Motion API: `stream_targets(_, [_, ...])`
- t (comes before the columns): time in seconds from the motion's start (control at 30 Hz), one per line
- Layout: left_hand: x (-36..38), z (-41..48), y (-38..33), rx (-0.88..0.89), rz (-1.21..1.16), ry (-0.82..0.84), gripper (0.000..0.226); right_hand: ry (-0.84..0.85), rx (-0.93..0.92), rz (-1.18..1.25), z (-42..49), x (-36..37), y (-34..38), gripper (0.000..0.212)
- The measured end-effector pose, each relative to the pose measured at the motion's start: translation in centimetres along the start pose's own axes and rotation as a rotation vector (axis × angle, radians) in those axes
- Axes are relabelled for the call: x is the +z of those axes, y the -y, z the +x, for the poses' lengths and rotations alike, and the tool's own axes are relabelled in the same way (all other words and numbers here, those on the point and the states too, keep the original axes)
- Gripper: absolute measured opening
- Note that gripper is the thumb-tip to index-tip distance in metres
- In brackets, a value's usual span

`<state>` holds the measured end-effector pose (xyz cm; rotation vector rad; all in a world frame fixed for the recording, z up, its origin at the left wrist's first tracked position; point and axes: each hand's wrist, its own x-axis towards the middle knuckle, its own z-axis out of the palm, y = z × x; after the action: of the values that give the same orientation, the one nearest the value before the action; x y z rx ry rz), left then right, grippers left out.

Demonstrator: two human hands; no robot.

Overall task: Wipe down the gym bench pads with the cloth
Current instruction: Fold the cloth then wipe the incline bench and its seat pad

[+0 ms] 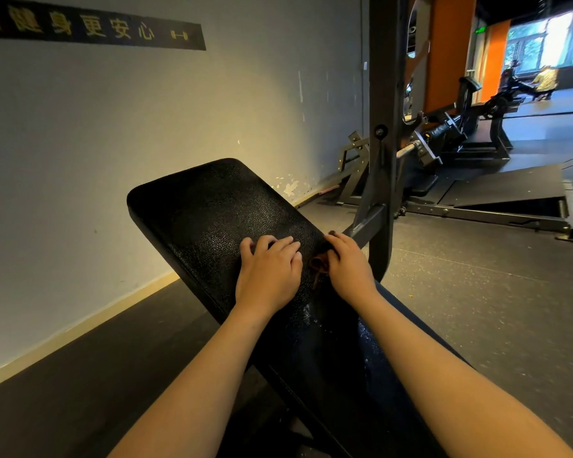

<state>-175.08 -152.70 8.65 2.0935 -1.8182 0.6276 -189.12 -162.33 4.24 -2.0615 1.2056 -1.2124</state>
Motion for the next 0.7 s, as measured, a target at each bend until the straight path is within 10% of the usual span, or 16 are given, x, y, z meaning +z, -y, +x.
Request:
stream_targets(0.3, [0.3,-4.9,-1.6,-0.010,-0.004,-0.030,0.046,0.079,-0.135,-0.022,-5.8,0.8,1.7,0.040])
stream_targets(0.5, [0.4,-8.1,-1.2,-0.036,-0.081,-0.134,0.048,-0.009,0.088,-0.009,-5.6,-0.8,0.2,0.042])
stream_targets(0.7, [0.3,-9.4,-1.8,-0.104,-0.107,-0.174,0.047,0.108,-0.240,0.012,-10.7,1.1,2.7,0.040])
